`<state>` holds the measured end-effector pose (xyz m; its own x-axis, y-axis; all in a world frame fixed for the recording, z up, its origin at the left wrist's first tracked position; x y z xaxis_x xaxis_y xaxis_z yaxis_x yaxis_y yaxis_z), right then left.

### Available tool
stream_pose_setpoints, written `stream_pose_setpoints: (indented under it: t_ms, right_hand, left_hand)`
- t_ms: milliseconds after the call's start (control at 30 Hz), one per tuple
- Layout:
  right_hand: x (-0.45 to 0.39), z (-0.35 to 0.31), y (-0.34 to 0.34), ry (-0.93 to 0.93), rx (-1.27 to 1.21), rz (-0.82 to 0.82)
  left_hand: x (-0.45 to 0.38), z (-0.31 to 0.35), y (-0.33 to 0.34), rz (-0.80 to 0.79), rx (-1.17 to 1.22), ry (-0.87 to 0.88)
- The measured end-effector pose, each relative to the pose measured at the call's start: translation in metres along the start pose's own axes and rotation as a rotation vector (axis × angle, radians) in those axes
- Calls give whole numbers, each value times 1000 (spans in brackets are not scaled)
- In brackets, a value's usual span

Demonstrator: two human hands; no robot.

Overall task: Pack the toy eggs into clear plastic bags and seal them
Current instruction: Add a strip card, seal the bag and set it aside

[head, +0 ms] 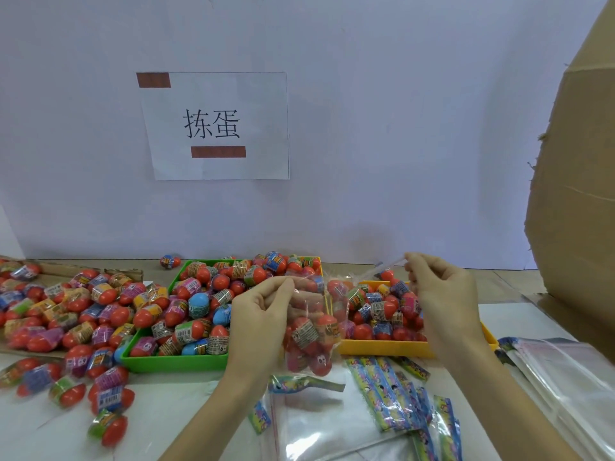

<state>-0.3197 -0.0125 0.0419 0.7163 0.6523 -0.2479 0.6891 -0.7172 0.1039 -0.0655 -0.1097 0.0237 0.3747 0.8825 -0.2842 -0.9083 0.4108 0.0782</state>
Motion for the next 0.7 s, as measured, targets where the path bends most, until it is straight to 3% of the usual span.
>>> stream_pose_setpoints:
  t_ms: [200,300,367,467,533,600,700]
  right_hand:
    - [-15,2,-29,17,-56,135]
    - [-19,-8,-28,-38,43,42]
    - [-19,-13,-10,-48,130,-231]
    - [6,-13,29,17,223,-838]
    - [28,-5,42,66,395,-1117]
    - [44,10,49,106,589,-1276]
    - [47,29,56,64,780,-1283]
  left_hand:
    - [-2,0,-11,82,-25,18]
    - [-3,1,-14,86,-46,21]
    - [-3,2,-16,97,-50,27]
    - [-3,1,-17,107,-43,25]
    - [-3,2,-17,114,-53,35]
    - [-2,3,-17,119,-82,52]
    - [-2,4,-16,117,-111,58]
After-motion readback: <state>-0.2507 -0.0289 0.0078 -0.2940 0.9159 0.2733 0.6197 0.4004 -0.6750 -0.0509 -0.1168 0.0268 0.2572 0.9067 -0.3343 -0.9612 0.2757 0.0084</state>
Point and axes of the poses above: each hand's wrist, its own x-axis away from the middle knuckle, its own y-axis out of the palm, z = x × y, the point moved 8 cm from there along -x, towards the middle knuckle, and after that the axes turned 7 degrees about -z, right-handed, at the moved point
